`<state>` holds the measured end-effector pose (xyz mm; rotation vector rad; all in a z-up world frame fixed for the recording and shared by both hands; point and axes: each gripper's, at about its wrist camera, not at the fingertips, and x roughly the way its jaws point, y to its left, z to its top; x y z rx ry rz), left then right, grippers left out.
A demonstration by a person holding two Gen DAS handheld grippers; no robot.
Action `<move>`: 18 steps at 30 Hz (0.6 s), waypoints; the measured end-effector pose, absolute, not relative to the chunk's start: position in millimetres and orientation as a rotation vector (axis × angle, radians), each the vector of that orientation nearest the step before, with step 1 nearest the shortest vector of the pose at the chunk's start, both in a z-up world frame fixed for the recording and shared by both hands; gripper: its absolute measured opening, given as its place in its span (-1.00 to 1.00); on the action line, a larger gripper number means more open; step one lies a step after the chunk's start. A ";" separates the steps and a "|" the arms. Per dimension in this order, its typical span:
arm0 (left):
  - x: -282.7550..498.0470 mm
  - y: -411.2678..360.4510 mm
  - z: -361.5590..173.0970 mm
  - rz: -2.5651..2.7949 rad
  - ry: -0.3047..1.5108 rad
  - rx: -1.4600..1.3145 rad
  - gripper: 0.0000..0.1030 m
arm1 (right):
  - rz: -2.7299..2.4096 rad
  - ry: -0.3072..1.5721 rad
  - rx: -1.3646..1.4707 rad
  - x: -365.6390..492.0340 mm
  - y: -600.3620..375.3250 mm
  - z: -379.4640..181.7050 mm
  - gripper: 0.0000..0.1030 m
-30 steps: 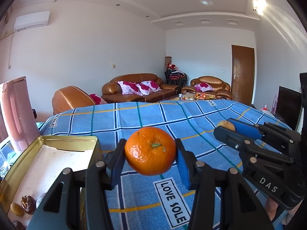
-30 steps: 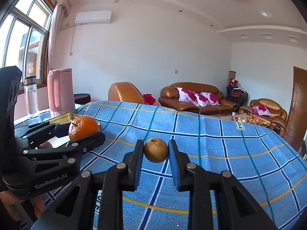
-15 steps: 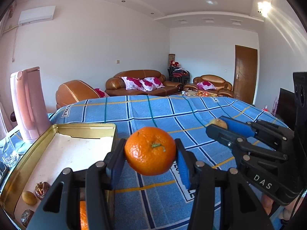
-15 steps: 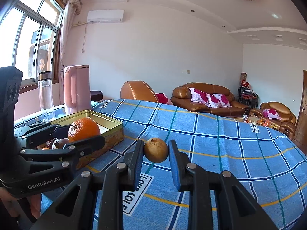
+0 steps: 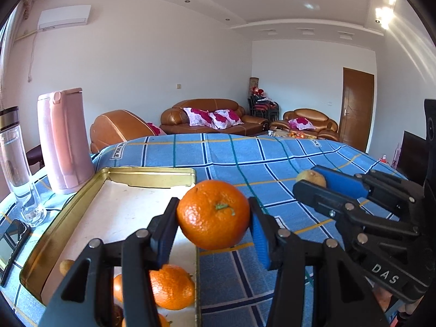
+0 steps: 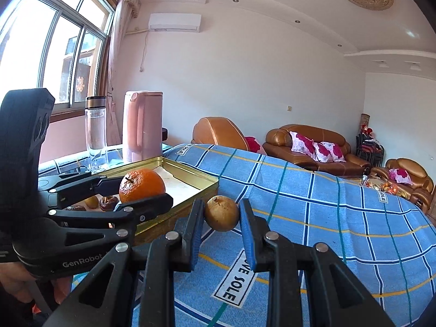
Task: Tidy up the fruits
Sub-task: 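Lower the mandarin and yellow fruit into the tin tray and open both tools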
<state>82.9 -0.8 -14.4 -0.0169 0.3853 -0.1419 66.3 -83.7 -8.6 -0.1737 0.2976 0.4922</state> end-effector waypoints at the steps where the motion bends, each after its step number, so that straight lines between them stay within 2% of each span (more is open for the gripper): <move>1: 81.3 2.1 -14.3 -0.137 0.385 -0.019 -0.02 | 0.498 0.299 -0.176 65.4 -81.4 -8.5 -0.46; 18: 60.8 51.3 -16.5 -0.024 0.371 -0.021 -0.02 | 0.614 0.291 -0.218 52.1 -28.1 -3.9 -0.46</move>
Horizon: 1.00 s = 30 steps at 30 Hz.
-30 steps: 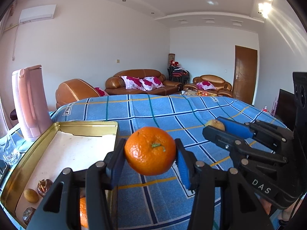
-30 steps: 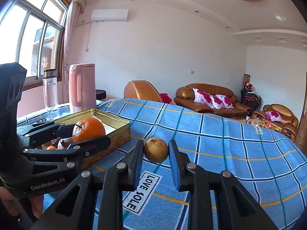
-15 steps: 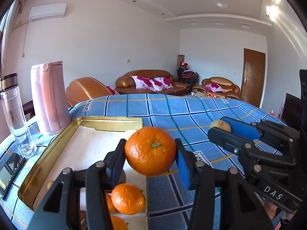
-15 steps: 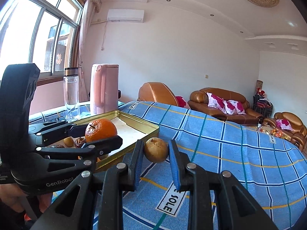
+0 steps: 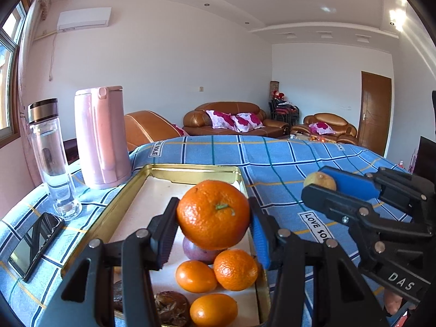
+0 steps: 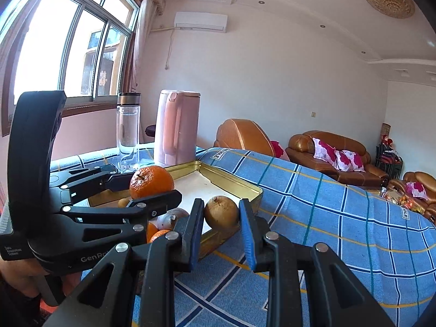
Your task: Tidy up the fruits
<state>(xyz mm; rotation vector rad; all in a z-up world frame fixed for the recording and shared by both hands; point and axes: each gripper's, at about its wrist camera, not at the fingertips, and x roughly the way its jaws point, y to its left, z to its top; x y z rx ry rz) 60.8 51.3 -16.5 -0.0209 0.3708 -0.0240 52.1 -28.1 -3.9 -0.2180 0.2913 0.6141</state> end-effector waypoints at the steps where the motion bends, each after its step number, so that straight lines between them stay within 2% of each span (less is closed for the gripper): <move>1: 60.4 54.4 -17.4 -0.014 0.375 -0.021 -0.02 | 0.622 0.294 -0.218 52.4 -27.1 -3.6 -0.46; 23: 57.9 123.4 -45.1 0.157 0.486 -0.081 -0.01 | 0.797 0.417 -0.290 53.2 48.2 -29.0 -0.46; 28: 56.0 124.8 -44.0 0.171 0.483 -0.073 0.05 | 0.805 0.447 -0.306 55.1 53.7 -34.1 -0.45; 30: 55.2 124.5 -43.4 0.175 0.481 -0.071 0.14 | 0.808 0.448 -0.311 53.7 54.5 -34.9 -0.35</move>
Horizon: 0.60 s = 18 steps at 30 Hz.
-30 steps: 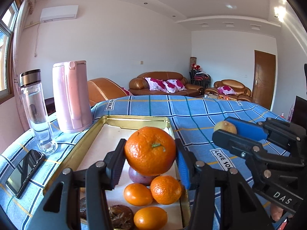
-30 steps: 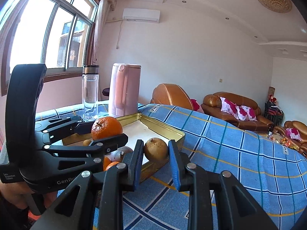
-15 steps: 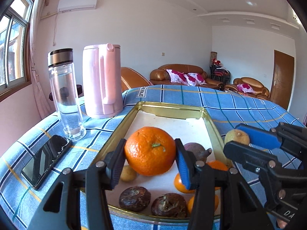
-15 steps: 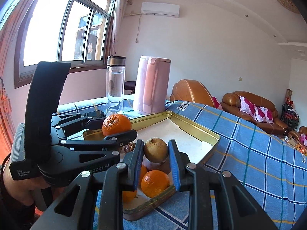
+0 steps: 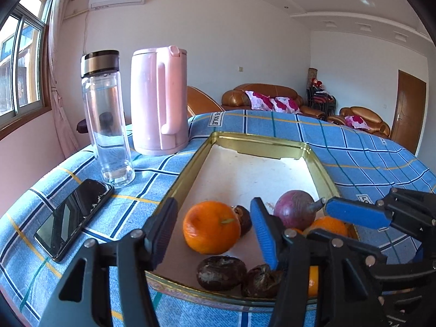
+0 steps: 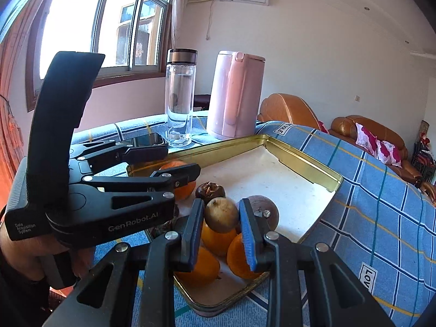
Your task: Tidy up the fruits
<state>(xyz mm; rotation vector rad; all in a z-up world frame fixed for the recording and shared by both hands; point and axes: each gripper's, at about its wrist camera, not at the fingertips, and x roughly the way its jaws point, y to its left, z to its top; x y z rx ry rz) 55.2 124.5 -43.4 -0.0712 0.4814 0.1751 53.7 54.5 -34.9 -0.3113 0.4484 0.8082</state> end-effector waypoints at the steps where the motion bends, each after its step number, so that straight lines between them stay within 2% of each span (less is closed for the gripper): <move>1: 54.2 124.6 -43.2 0.176 0.480 -0.070 0.14 | 0.799 0.446 -0.314 53.4 54.6 -34.7 -0.28; 2: 53.2 124.7 -43.0 0.176 0.479 -0.072 0.16 | 0.795 0.442 -0.312 52.8 53.8 -34.4 -0.23; 6: 45.9 126.3 -38.0 0.193 0.449 -0.081 0.46 | 0.777 0.432 -0.295 50.7 47.0 -32.2 -0.10; 8: 42.3 125.8 -33.2 0.188 0.431 -0.086 0.53 | 0.762 0.420 -0.283 48.5 41.6 -30.5 0.13; 10: 38.2 123.8 -27.8 0.184 0.412 -0.084 0.58 | 0.737 0.408 -0.277 46.1 36.6 -27.9 0.23; 15: 27.2 116.2 -16.3 0.181 0.371 -0.073 0.81 | 0.678 0.377 -0.277 39.5 22.7 -17.5 0.26; 18: 21.8 112.4 -11.5 0.179 0.353 -0.067 0.88 | 0.645 0.348 -0.285 33.5 15.3 -11.7 0.32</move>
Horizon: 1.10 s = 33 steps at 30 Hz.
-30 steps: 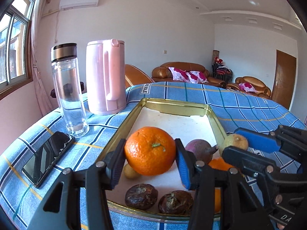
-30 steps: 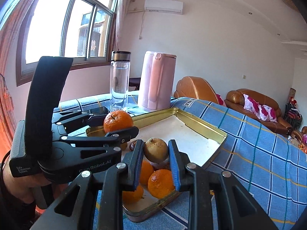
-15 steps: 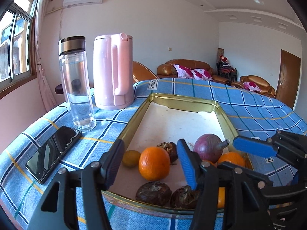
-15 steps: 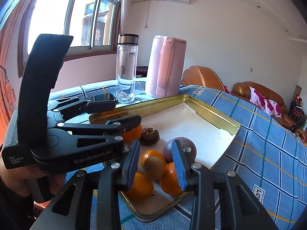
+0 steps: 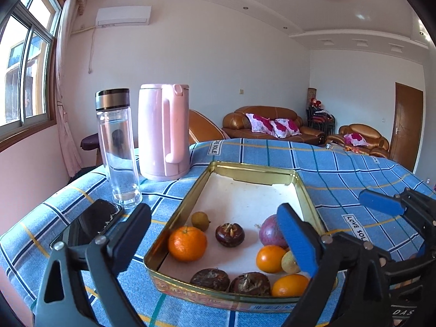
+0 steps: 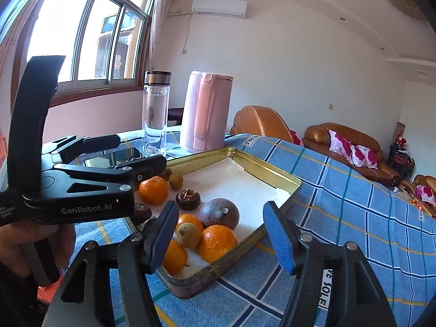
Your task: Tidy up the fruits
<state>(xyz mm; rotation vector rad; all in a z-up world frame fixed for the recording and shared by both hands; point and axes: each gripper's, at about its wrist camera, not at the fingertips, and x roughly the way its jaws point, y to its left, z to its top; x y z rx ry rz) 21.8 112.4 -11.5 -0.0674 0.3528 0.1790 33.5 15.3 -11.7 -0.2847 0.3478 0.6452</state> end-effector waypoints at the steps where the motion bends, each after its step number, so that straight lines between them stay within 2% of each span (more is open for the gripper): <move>1: 20.3 110.8 -10.0 0.178 0.349 -0.064 0.88 | 0.635 0.340 -0.287 31.5 12.9 -10.1 0.35; 5: 16.3 107.0 -5.0 0.177 0.338 -0.057 0.94 | 0.582 0.331 -0.285 28.1 4.2 -6.3 0.42; 33: 2.3 84.9 4.8 0.158 0.320 -0.007 1.00 | 0.527 0.301 -0.200 14.2 -28.2 13.6 0.46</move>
